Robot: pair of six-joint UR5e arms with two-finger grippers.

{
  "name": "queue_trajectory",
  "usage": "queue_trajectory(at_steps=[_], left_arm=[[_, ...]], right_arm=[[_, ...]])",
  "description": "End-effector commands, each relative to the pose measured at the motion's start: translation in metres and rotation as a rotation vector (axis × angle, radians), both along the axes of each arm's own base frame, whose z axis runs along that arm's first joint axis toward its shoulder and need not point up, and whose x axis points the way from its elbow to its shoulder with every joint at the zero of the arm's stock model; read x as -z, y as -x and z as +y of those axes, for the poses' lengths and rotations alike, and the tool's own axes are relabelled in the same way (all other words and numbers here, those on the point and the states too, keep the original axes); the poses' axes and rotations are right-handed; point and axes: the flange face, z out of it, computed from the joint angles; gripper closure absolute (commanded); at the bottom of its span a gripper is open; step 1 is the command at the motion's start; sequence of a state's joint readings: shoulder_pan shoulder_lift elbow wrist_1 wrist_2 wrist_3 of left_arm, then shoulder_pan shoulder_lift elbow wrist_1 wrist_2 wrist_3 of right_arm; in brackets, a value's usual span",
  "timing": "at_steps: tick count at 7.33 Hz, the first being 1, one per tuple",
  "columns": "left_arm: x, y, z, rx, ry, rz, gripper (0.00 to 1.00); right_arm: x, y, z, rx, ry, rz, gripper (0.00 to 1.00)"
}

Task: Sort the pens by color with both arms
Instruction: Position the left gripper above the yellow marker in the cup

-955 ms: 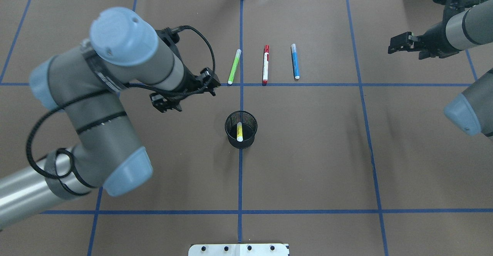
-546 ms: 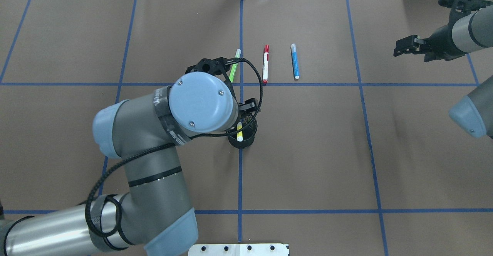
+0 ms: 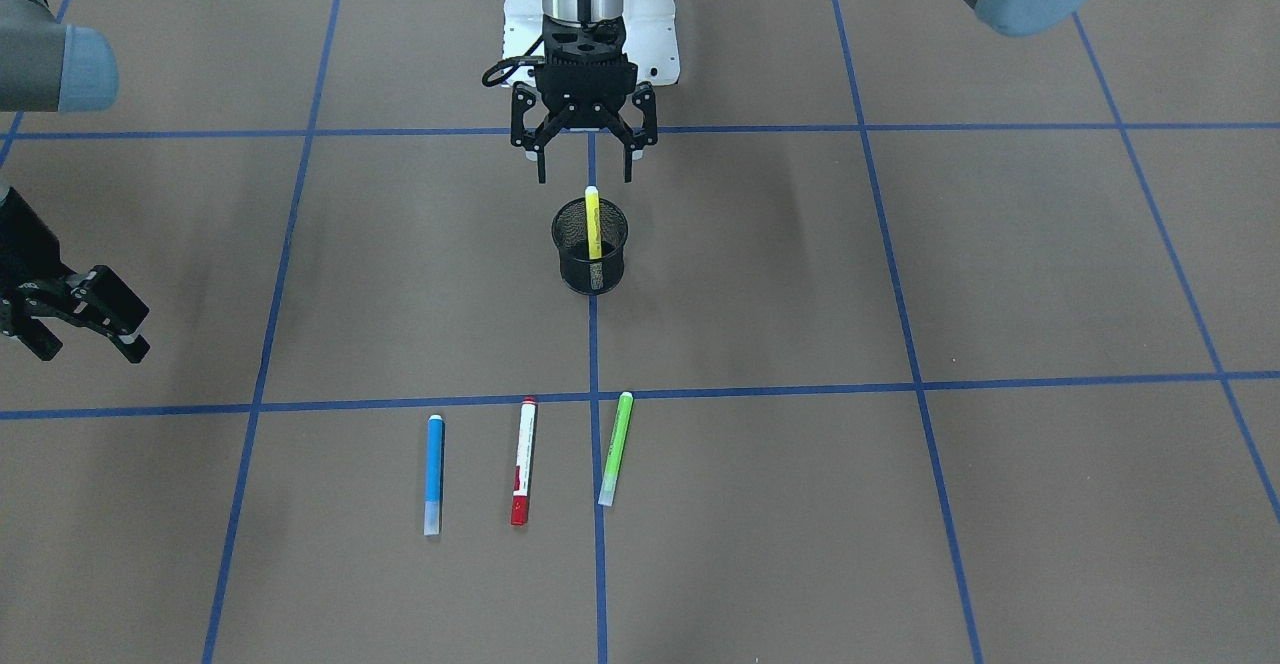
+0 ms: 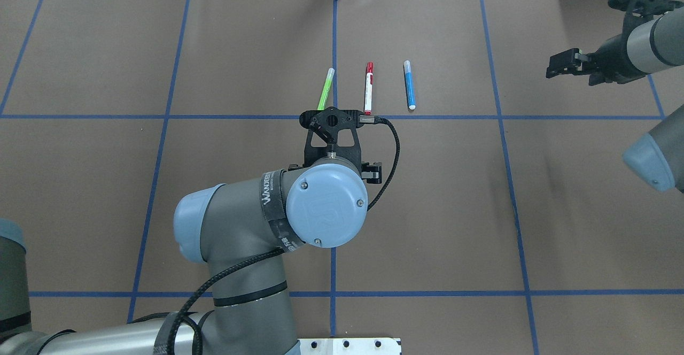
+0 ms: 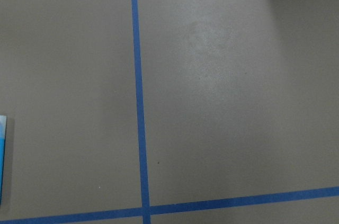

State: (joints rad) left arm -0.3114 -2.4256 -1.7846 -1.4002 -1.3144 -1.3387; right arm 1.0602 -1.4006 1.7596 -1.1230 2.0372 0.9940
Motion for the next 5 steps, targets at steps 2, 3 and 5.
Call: queue_trajectory(at_steps=[2, 3, 5], left_arm=[[-0.007, -0.019, -0.012, -0.014, -0.068, -0.077, 0.02], [-0.007, -0.020, -0.014, -0.013, -0.069, -0.055, 0.04], [-0.016, -0.031, -0.015, -0.066, -0.032, -0.004, 0.15]], right_arm=[[-0.001, 0.000, 0.000, 0.000, 0.001, 0.001, 0.01], [-0.003, 0.000, 0.001, -0.001, 0.006, 0.002, 0.00], [-0.010, 0.001, -0.001, -0.001, 0.020, 0.010, 0.00]])
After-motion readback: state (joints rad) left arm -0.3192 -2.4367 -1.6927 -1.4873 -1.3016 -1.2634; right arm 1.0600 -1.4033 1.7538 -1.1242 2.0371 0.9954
